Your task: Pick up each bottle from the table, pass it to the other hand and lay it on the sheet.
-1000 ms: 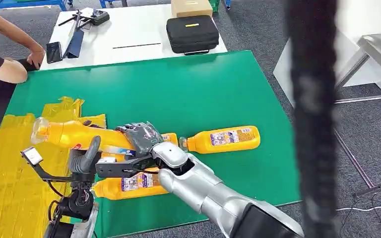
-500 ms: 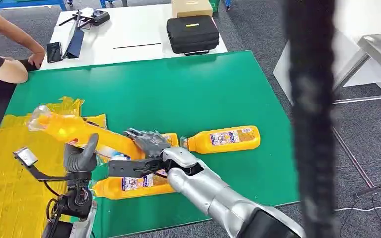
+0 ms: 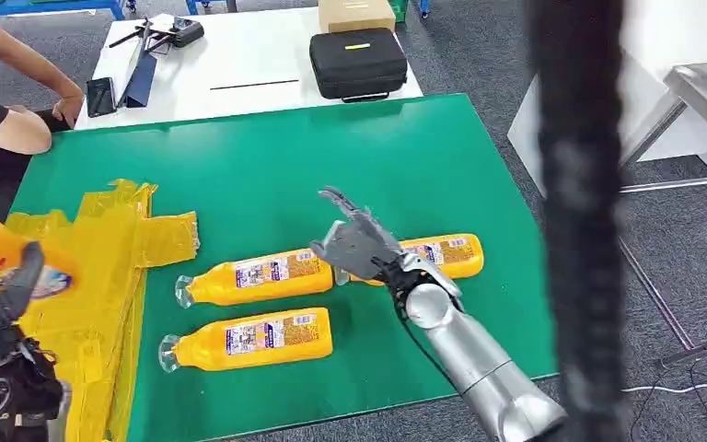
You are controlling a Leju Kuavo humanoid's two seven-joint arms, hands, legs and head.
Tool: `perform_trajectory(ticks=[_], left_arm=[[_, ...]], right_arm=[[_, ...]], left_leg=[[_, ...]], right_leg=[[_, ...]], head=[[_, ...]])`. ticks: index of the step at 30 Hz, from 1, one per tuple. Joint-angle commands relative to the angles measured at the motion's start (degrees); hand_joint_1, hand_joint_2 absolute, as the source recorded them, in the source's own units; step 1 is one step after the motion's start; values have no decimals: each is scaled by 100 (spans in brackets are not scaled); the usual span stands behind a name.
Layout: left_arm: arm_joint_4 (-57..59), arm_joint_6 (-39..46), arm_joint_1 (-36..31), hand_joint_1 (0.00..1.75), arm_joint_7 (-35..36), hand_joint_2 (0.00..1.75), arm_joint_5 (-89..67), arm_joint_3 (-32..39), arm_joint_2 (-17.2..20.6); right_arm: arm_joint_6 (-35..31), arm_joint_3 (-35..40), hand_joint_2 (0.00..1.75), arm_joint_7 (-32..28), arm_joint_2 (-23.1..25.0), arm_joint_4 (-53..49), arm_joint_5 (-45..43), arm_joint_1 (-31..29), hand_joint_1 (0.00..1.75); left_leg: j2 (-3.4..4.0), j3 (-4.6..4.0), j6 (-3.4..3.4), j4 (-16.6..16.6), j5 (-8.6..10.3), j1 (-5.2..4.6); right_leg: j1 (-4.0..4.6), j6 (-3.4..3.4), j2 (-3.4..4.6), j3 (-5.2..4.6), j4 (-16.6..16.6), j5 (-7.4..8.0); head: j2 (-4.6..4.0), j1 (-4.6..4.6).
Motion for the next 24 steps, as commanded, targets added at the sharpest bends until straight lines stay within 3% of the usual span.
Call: perform_trajectory(ticks=[1, 3, 5, 7, 8, 12, 13, 14, 18, 24], left_arm=[[395, 971, -252, 175, -113, 175, -1227, -239, 256], [395, 971, -252, 175, -113, 175, -1227, -239, 256], [648, 1636, -353, 175, -13, 175, -2362, -330, 299], [1067, 1636, -725, 175, 339, 175, -5467, 615, -364], [1853, 1636, -881, 175, 1038, 175, -6762, 235, -279], [3574, 1636, -1300, 175, 2407, 175, -7503, -1238, 96], [3784, 1636, -1344, 175, 2541, 175, -7615, -1369, 143], [4445, 1636, -1570, 175, 2620, 175, -7427, -1670, 241], [5254, 1636, -1916, 175, 2770, 175, -7187, -1964, 319], [5548, 1458, -2119, 175, 3093, 175, -7228, -2095, 220]], right_arm=[[67, 65, 0, -74, -388, -137, -152, -50, 0], [67, 65, 0, -74, -388, -137, -152, -50, 0], [79, 164, 0, -63, -394, -131, -199, -81, 0], [178, 342, 0, -13, -347, -90, -271, -145, 0], [168, 418, 0, 98, -298, -95, -293, -172, 0], [324, 750, 0, 226, -364, -230, -293, -182, 0], [364, 827, 175, 223, -381, -256, -263, -174, 0], [507, 1083, 175, 244, -447, -306, -146, -198, 0], [708, 1587, 175, 288, -375, -340, 31, -261, 0], [853, 1957, 175, 394, -244, -279, 145, -353, 0]], left_leg=[[-12, 12, -11, -2, -1, 2], [-13, 24, -18, 2, -8, 4], [-10, 27, -21, 5, -11, 8], [-8, 16, -13, -2, -2, 1], [-11, 32, -22, 3, -11, 8], [-55, 37, -15, -11, 5, -7], [-55, 29, -12, -11, 8, -8], [-56, 42, -22, -8, 5, -2], [-34, 30, -19, -5, 4, -4], [-21, 25, -20, 3, -1, 2]], right_leg=[[2, -2, -18, 16, -2, -6], [5, -2, -22, 30, 0, -12], [9, -4, -20, 33, 1, -14], [2, -2, -17, 19, -2, -5], [9, -4, -24, 38, 0, -14], [-5, -2, -55, 43, -4, -12], [-5, -1, -56, 37, -5, -8], [1, -3, -60, 54, -6, -11], [-1, -2, -40, 35, -1, -9], [4, -2, -27, 31, 4, -9]], head=[[0, 2], [0, 0], [0, 2], [0, 0], [0, 0], [0, 0], [0, 2], [0, 0], [0, 0], [0, 0]])
